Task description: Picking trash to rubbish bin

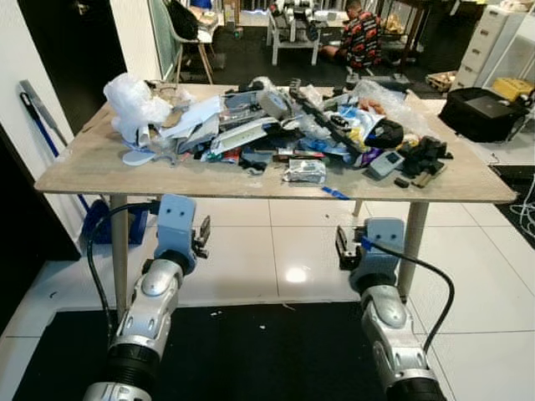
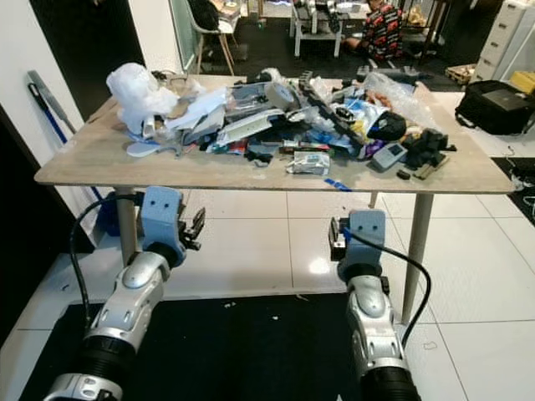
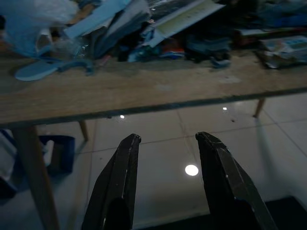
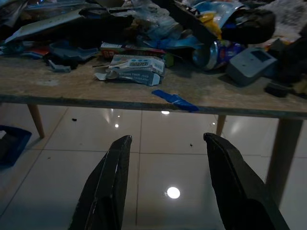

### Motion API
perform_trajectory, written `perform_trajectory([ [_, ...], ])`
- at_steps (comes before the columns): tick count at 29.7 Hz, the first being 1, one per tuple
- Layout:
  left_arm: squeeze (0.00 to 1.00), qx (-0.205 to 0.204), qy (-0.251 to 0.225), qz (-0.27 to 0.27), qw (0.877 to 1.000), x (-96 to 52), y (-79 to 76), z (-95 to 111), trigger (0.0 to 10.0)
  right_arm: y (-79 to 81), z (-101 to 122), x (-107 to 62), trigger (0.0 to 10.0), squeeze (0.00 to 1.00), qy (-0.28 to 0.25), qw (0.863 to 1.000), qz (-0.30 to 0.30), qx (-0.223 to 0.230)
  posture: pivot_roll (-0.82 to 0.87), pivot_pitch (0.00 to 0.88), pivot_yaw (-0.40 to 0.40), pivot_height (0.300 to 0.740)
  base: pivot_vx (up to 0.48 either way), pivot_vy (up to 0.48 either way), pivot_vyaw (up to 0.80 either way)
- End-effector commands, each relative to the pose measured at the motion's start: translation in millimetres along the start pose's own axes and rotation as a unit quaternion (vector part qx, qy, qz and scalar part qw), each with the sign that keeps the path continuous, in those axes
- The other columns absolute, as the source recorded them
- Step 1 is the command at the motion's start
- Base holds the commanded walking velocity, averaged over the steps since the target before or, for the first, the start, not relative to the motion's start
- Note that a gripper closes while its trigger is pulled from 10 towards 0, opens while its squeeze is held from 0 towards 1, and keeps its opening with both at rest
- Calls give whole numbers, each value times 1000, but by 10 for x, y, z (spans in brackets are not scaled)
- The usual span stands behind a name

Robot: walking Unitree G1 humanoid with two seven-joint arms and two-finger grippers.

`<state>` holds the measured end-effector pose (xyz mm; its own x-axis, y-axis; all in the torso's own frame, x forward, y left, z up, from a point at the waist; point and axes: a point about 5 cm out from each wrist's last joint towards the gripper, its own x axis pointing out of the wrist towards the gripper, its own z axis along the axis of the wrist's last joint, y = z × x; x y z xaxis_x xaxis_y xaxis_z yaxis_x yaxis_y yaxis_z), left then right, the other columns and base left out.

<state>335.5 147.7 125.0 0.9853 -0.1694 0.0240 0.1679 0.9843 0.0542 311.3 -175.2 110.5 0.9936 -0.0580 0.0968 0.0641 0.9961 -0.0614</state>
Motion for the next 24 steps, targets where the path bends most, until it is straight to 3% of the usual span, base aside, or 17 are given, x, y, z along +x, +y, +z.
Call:
perform_trajectory([
  [1, 0, 9, 0, -12, 1000, 9, -23, 5, 10000, -10, -44, -17, 10000, 0, 8, 1000, 2, -9, -53, 24, 30, 740, 300, 0, 0],
  [11, 0, 9, -1, -11, 1000, -3, -12, 2, 10000, 68, -11, -11, 10000, 0, -4, 999, 35, -27, -53, 31, 28, 740, 289, 0, 0],
  [18, 0, 9, -3, -12, 1000, 1, -16, 7, 10000, 150, 6, -12, 10000, 0, -10, 997, 63, -53, -54, 35, 27, 740, 288, 0, 693],
  [24, 0, 7, -4, -15, 1000, 0, -29, 14, 10000, 114, 6, -22, 10000, 0, -12, 998, 47, -31, -54, 45, 27, 740, 282, 0, 267],
])
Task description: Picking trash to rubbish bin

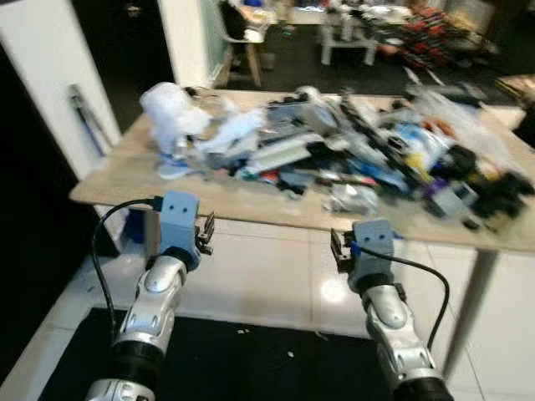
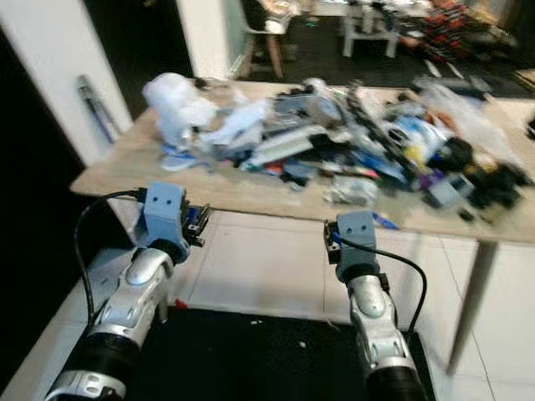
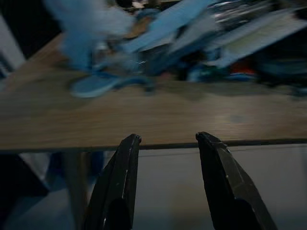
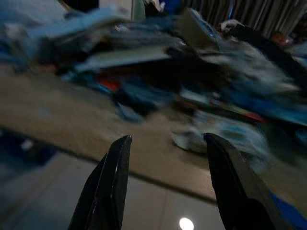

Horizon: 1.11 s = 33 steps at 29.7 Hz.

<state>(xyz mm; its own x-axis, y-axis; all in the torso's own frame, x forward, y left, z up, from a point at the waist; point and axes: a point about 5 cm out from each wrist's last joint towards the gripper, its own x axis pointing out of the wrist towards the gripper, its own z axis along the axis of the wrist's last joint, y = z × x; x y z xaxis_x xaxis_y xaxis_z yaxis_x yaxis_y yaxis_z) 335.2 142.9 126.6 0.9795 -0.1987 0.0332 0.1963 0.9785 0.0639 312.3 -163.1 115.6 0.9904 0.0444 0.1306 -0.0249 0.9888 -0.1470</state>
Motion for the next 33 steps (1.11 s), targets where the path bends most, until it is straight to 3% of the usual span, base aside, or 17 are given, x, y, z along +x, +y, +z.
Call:
perform_trajectory([
  [1, 0, 2, 2, 0, 1000, -7, 18, -5, 10000, 2, -51, -33, 10000, 0, 10, 1000, -2, 7, -54, 45, 27, 740, 281, 0, 0],
  [11, 0, 0, 3, -6, 1000, -17, -8, -14, 10000, -12, -67, -52, 10000, 0, 15, 1000, -3, 11, -57, 55, 29, 740, 282, 0, 0],
  [17, 0, 0, 3, -9, 1000, -21, -9, -8, 10000, -38, -53, -48, 10000, 0, 14, 1000, -11, 15, -55, 58, 33, 740, 279, 0, -800],
  [33, 0, 0, 3, -9, 1000, -41, 5, -8, 10000, 25, -36, -52, 10000, 0, 4, 1000, 10, 8, -53, 57, 32, 740, 264, 0, 0],
])
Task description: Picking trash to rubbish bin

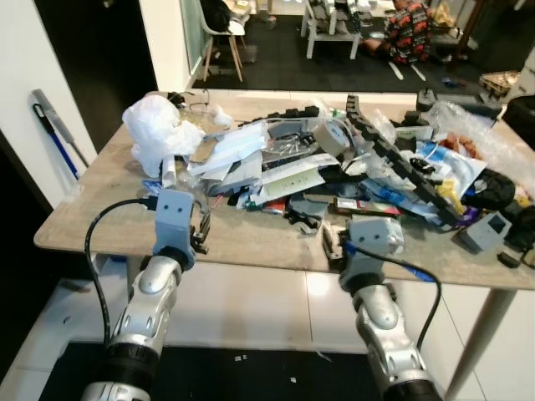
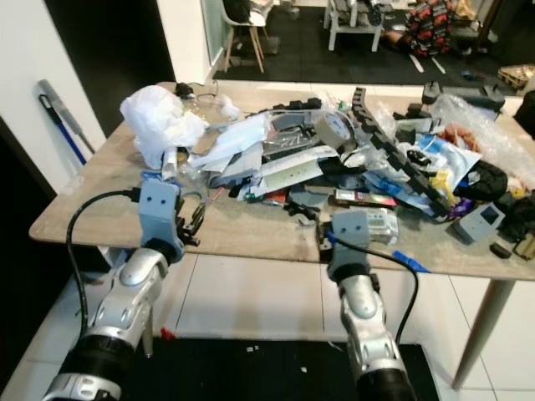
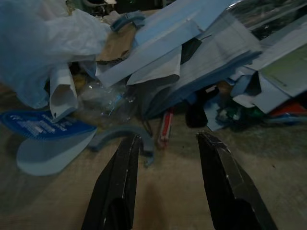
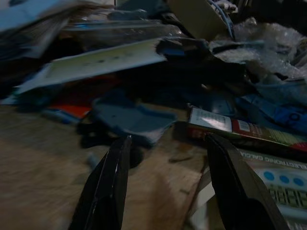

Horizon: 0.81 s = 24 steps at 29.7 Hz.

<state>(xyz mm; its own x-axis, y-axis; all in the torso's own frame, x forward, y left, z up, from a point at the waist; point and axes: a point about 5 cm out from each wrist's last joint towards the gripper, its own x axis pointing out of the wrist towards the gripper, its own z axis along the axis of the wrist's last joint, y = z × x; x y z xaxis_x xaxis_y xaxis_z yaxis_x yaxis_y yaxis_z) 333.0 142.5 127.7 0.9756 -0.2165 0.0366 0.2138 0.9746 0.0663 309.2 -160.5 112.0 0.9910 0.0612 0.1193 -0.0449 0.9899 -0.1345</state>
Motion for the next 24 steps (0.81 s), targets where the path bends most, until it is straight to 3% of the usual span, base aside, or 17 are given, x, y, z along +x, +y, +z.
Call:
perform_trajectory([
  [1, 0, -1, 5, 0, 1000, -20, 12, -19, 10000, -7, -8, -18, 10000, 0, 0, 1000, 1, 1, -53, 57, 32, 740, 247, 0, 0],
  [8, 0, 1, 7, 12, 1000, -47, 57, -40, 10000, 142, -10, -64, 10000, 0, -4, 998, 62, 1, -53, 60, 31, 740, 0, 0, 0],
  [20, 0, -6, -9, -7, 1000, -50, 21, 5, 10000, 224, 40, -83, 10000, 39, -24, 995, 100, 9, -53, 59, 33, 740, 0, 0, 0],
  [21, 0, -5, -11, -16, 1000, -52, 7, 10, 10000, 233, 39, -83, 10000, 1000, -24, 994, 104, 15, -52, 57, 35, 740, 0, 0, 0],
  [24, 0, 2, -13, -40, 999, -61, -32, 20, 10000, 232, 18, -71, 10000, 1000, -17, 994, 109, 21, -50, 57, 36, 740, 0, 0, 0],
])
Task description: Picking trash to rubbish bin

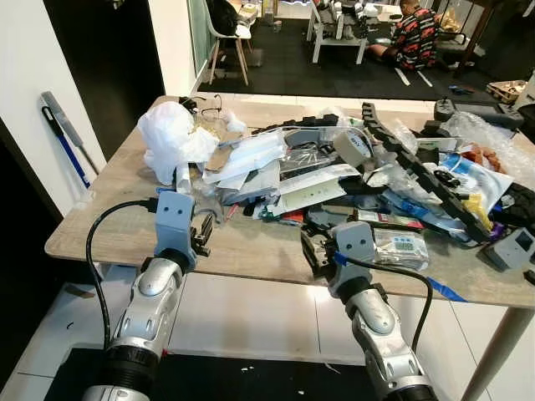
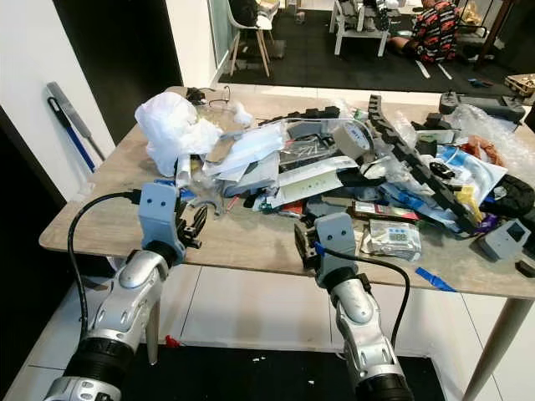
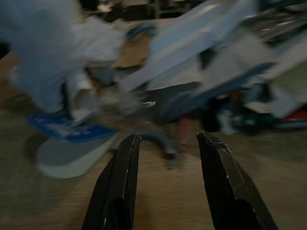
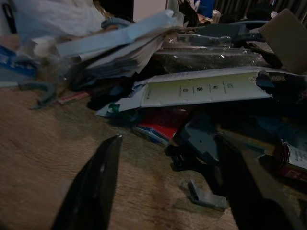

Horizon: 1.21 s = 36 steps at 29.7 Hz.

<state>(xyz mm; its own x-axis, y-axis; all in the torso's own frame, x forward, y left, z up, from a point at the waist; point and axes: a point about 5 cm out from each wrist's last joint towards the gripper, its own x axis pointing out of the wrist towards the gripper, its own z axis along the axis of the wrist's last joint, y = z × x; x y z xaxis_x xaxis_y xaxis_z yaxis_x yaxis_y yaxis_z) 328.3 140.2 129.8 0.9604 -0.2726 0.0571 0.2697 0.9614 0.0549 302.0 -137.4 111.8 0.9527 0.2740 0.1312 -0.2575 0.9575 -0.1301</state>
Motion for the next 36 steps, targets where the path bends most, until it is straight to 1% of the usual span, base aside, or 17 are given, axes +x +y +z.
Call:
perform_trajectory([
  [1, 0, 10, -1, -15, 1000, -23, -8, -2, 10000, -3, -25, -11, 10000, 1000, 5, 1000, 2, 5, -50, 57, 36, 740, 0, 0, 0],
  [5, 0, 9, -3, -25, 1000, -23, -24, 6, 10000, -68, -61, 17, 10000, 1000, 16, 1000, -4, 3, -46, 54, 36, 740, 0, 0, 0],
  [7, 0, 14, -4, -40, 999, -24, -46, 16, 10000, -109, -86, 39, 10000, 1000, 28, 1000, -4, -14, -46, 54, 36, 740, 0, 0, 0],
  [11, 0, 17, -9, -66, 998, -22, -96, 34, 10000, -149, -130, 78, 10000, 1000, 46, 999, -6, -27, -45, 61, 40, 740, 0, 0, 0],
  [12, 0, 19, -13, -86, 996, -25, -142, 40, 10000, -168, -154, 98, 10000, 890, 54, 998, -2, -30, -42, 62, 41, 740, 0, 0, 0],
  [13, 0, 18, -16, -109, 994, -37, -192, 45, 10000, -188, -181, 114, 10000, 306, 64, 997, 1, -33, -42, 62, 43, 740, 0, 0, 0],
  [14, 0, 17, -20, -131, 991, -51, -235, 52, 10000, -205, -201, 126, 10000, 24, 71, 997, 5, -34, -42, 62, 43, 740, 0, 0, 0],
  [15, 0, 16, -22, -144, 989, -61, -261, 56, 10000, -216, -212, 133, 10000, 0, 75, 997, 7, -35, -42, 62, 43, 740, 0, 0, 0],
  [16, 0, 11, -24, -159, 987, -76, -288, 60, 10000, -227, -228, 141, 10000, 0, 80, 996, 10, -32, -40, 62, 42, 740, 0, 0, 0],
  [17, 0, 11, -24, -159, 987, -76, -288, 60, 10000, -227, -228, 141, 10000, 0, 80, 996, 10, -32, -40, 62, 42, 740, 0, 0, 0],
  [18, 0, 14, -26, -177, 984, -98, -317, 63, 10000, -238, -241, 153, 10000, 0, 86, 996, 13, -30, -39, 63, 43, 740, 0, 0, 0],
  [19, 0, 14, -26, -177, 984, -98, -317, 63, 10000, -238, -241, 153, 10000, 0, 86, 996, 13, -30, -39, 63, 43, 740, 0, 0, 0],
  [22, 0, 31, -19, -218, 975, -145, -370, 43, 10000, -276, -248, 211, 10000, 0, 93, 995, 10, -17, -36, 68, 42, 740, 0, 0, 0],
  [26, 0, 36, -17, -227, 973, -151, -384, 41, 10000, -271, -253, 275, 10000, 0, 101, 995, 21, -15, -35, 71, 45, 740, 0, 0, 0],
  [30, 0, 34, -17, -237, 971, -157, -404, 45, 10000, -261, -275, 294, 10000, 0, 113, 993, 28, -21, -33, 72, 45, 740, 0, 0, 0],
  [32, 0, 29, -19, -250, 968, -170, -433, 57, 10000, -256, -288, 309, 10000, 0, 116, 993, 27, -10, -32, 74, 47, 740, 0, 0, 0],
  [36, 0, 27, -20, -258, 966, -179, -449, 60, 10000, -255, -313, 317, 10000, 0, 121, 992, 25, -2, -31, 72, 47, 740, 0, 0, 0],
])
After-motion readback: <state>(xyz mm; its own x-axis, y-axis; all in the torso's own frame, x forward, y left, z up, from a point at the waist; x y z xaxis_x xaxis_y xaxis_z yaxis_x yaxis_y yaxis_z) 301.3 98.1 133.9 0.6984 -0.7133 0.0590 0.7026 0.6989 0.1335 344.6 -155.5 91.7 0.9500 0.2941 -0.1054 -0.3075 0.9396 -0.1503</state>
